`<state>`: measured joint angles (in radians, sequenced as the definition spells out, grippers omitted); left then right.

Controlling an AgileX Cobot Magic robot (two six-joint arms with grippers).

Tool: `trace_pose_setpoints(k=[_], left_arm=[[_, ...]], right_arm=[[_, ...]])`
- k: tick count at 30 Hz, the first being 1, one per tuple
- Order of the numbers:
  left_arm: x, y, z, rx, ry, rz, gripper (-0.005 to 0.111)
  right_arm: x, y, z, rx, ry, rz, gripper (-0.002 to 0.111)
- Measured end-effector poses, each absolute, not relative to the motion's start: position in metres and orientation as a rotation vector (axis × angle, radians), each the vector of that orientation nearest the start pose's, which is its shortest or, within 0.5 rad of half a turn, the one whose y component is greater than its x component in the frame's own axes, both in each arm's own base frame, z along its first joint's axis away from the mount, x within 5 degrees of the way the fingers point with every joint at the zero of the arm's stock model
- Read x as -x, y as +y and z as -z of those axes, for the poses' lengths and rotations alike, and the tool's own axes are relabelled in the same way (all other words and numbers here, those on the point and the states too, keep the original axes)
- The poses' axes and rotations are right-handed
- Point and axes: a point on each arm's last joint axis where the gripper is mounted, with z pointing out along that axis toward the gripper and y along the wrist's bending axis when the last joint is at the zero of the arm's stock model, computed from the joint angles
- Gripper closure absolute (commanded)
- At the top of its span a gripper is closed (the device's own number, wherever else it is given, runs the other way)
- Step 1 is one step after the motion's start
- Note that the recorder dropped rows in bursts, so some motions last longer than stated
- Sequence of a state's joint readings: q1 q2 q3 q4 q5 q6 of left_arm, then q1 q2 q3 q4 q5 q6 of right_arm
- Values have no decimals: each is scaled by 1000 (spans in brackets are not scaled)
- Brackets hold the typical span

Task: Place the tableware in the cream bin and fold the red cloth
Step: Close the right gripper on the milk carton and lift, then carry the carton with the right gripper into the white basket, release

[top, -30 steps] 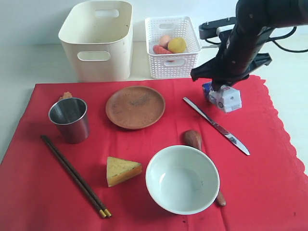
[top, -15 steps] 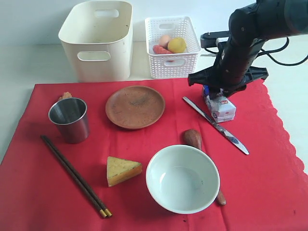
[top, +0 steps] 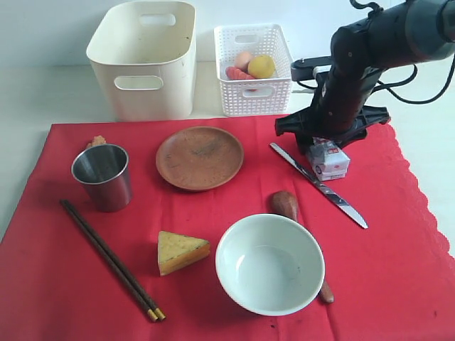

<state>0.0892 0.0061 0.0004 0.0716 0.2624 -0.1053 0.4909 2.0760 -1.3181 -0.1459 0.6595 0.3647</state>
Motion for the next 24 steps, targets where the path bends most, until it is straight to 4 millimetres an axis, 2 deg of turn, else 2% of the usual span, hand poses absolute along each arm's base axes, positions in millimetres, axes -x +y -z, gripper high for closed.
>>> trace_pose_setpoints(k=[7, 11, 16, 18, 24], left_arm=[[-55, 7, -189, 123, 1748, -55, 105], [-55, 7, -189, 123, 1748, -55, 105], [-55, 7, -189, 123, 1748, -55, 105], [-55, 7, -189, 123, 1748, -55, 105], [-55, 7, -189, 123, 1748, -55, 105]], right_arm=[[-360, 183, -130, 366, 2843, -2, 108], [-364, 185, -158, 349, 2778, -38, 108], [-375, 192, -205, 324, 2585, -145, 108], [-380, 196, -215, 316, 2498, -198, 108], [-396, 210, -226, 258, 2248, -378, 108]])
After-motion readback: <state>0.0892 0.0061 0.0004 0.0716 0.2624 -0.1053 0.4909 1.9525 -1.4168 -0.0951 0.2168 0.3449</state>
